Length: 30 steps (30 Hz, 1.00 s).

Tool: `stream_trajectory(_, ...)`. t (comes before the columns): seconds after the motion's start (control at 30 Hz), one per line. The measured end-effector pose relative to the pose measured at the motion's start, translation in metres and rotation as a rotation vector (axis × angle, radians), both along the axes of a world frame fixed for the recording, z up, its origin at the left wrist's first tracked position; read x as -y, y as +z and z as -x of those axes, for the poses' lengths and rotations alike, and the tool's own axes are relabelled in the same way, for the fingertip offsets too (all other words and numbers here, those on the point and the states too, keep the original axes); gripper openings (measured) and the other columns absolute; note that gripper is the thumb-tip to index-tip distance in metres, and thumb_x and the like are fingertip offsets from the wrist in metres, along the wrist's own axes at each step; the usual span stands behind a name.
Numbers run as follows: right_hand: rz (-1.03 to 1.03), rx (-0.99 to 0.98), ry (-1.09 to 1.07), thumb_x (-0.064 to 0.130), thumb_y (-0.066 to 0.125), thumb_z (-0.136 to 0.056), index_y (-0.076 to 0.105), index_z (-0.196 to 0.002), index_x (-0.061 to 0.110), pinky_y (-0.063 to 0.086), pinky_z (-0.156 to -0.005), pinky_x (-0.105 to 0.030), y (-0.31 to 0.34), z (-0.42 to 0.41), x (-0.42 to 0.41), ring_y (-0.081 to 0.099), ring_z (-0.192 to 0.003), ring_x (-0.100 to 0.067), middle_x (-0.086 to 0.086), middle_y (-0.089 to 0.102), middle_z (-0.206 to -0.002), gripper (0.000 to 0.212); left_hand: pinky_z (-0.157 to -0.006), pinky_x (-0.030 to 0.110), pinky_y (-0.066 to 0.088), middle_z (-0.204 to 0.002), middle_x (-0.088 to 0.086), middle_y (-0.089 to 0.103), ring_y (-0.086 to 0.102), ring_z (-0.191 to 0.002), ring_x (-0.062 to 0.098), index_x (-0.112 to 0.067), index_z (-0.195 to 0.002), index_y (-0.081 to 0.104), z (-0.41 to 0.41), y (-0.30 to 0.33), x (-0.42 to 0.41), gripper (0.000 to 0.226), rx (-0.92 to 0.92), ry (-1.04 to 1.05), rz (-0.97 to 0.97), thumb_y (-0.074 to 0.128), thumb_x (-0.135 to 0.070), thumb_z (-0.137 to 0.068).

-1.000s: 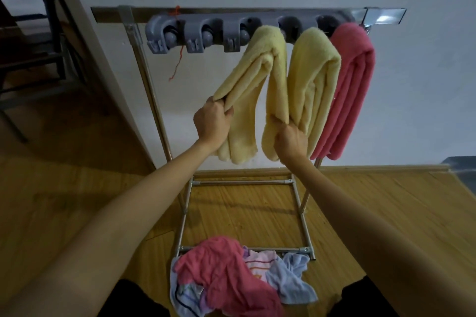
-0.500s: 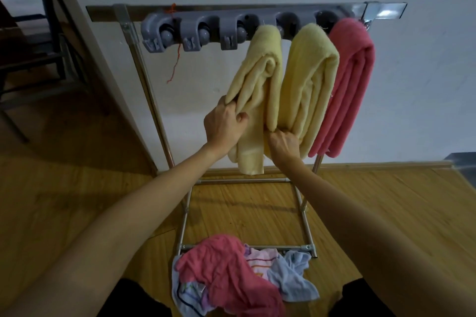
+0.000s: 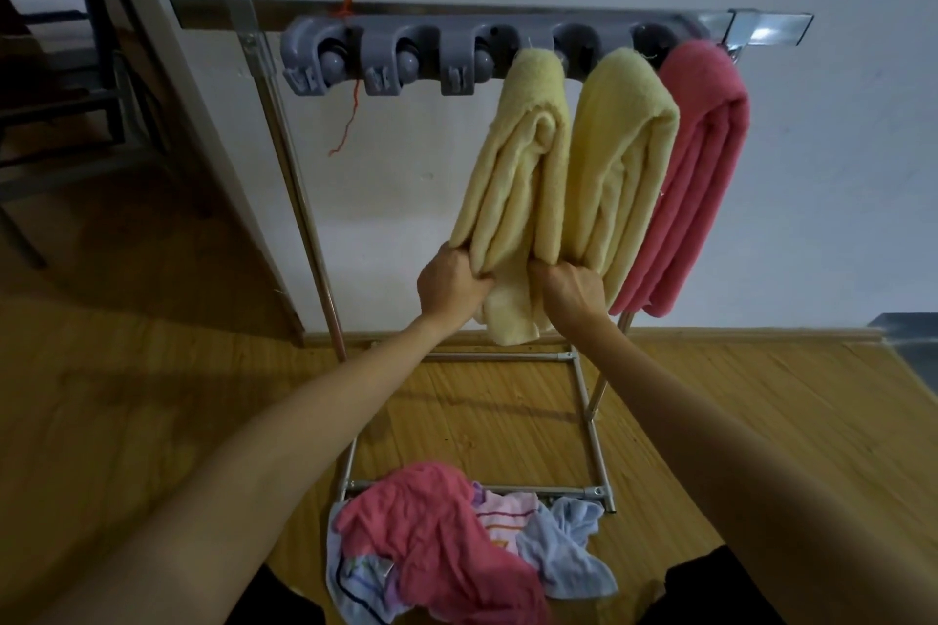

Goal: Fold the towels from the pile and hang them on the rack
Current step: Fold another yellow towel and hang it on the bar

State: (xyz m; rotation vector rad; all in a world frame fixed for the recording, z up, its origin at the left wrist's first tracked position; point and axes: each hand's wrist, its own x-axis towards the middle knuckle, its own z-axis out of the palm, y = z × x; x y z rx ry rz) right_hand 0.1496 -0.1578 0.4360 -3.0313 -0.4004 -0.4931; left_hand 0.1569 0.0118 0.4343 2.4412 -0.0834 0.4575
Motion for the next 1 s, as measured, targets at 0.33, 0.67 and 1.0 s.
stream_trajectory(0.33,-0.153,0.078,0.153,-0.004,0.059,-0.08,0.063,-0.111,0.004,0.034,-0.05,-0.027,-0.012,-0.003,-0.016,0.065,-0.072,-0.036,-0.019,0.067,-0.088,0.032,-0.061,0.029,0.045,-0.103,0.01,0.061,0.063,-0.084,0.028,-0.01,-0.108,0.064,-0.007,-0.012,0.001,0.036,0.066,0.126,0.056,0.069,-0.032,-0.08)
stream_trajectory(0.67,-0.176,-0.135,0.064,0.0,0.053,-0.085,0.06,-0.111,0.008,0.043,-0.056,-0.032,-0.027,-0.007,0.004,0.061,-0.091,-0.038,-0.015,0.057,-0.118,0.029,-0.094,0.024,0.041,-0.14,0.003,0.045,0.049,-0.122,0.022,-0.016,-0.133,0.053,0.01,-0.048,-0.014,0.047,-0.153,-0.38,-0.167,0.062,-0.016,-0.088)
stream_trajectory(1.0,-0.147,-0.475,0.108,0.0,0.054,-0.084,0.023,-0.149,0.016,0.05,-0.089,-0.041,-0.083,0.018,0.009,0.039,-0.131,-0.035,-0.015,0.013,-0.156,0.074,-0.11,0.038,0.036,-0.156,0.011,0.02,0.029,-0.14,0.03,-0.007,-0.144,0.037,0.021,-0.093,-0.017,0.059,-0.372,-0.364,-0.292,0.057,-0.011,-0.089)
